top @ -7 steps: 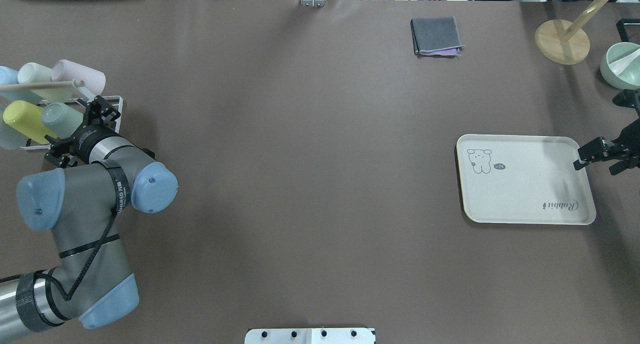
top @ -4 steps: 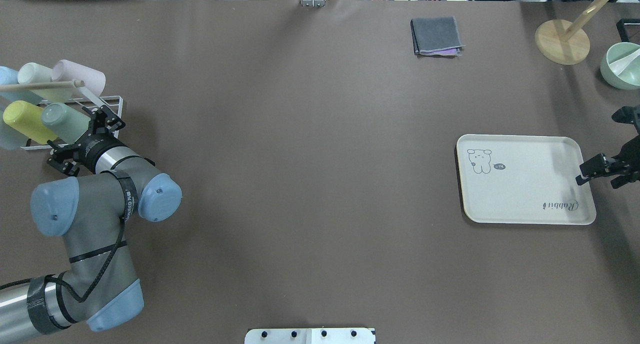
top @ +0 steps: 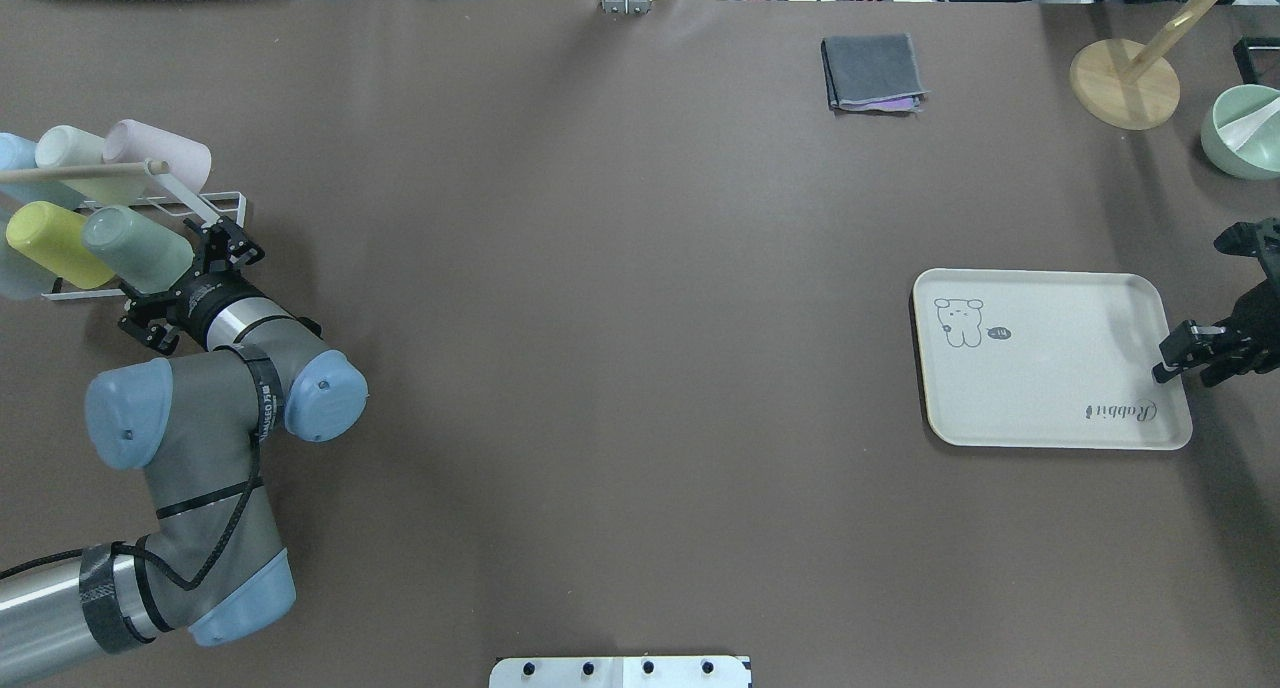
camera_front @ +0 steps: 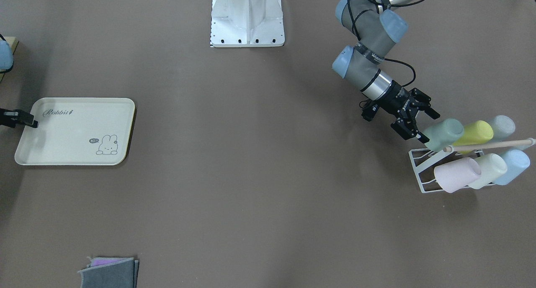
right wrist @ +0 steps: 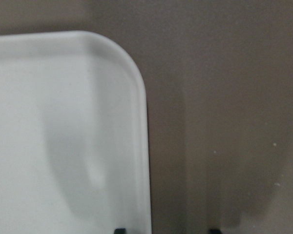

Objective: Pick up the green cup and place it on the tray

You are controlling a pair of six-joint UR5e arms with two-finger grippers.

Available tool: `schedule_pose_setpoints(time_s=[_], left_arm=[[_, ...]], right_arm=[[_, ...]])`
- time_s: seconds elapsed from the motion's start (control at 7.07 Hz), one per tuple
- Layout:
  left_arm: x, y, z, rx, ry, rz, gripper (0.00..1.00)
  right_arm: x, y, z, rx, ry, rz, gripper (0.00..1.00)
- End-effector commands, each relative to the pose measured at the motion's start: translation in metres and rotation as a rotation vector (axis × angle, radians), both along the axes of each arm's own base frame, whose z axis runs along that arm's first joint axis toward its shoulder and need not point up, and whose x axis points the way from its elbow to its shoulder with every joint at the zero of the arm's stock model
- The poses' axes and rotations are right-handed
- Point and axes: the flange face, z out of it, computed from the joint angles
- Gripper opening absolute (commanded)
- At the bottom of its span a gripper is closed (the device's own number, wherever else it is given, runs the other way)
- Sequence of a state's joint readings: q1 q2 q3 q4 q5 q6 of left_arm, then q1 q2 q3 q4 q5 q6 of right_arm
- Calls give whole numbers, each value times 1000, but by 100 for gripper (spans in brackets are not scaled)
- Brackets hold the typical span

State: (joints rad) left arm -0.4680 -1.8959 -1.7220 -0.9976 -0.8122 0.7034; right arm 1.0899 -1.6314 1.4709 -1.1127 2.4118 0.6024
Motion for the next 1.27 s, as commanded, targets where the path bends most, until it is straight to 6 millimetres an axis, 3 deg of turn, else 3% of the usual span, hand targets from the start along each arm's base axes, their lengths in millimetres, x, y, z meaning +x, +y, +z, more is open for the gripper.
schedule_pose_setpoints(time_s=[0.0, 0.28, 0.42, 0.71, 0.85, 0.99, 1.13], left_arm=[[-1, -2, 12, 5, -1, -2, 98], [-5, -1, 27, 11, 7, -1, 98], [-6, -3, 37, 13, 8, -4, 98], [-7, -9, 42, 23, 14, -13, 98], [-8, -11, 48, 17, 3, -16, 98], [-8, -11, 50, 15, -1, -16, 97], [-9, -13, 53, 17, -8, -19, 97]], right_arm=[[1, 1, -9, 16, -9, -1, 0], [0, 1, -9, 28, -9, -10, 0], [-2, -3, -21, 60, -35, -11, 0], [-14, -11, -80, 89, -159, -40, 0], [-31, -33, -123, 81, -250, -56, 0], [-53, -56, -166, 59, -269, -19, 0], [-100, -59, -213, 35, -281, -22, 0]])
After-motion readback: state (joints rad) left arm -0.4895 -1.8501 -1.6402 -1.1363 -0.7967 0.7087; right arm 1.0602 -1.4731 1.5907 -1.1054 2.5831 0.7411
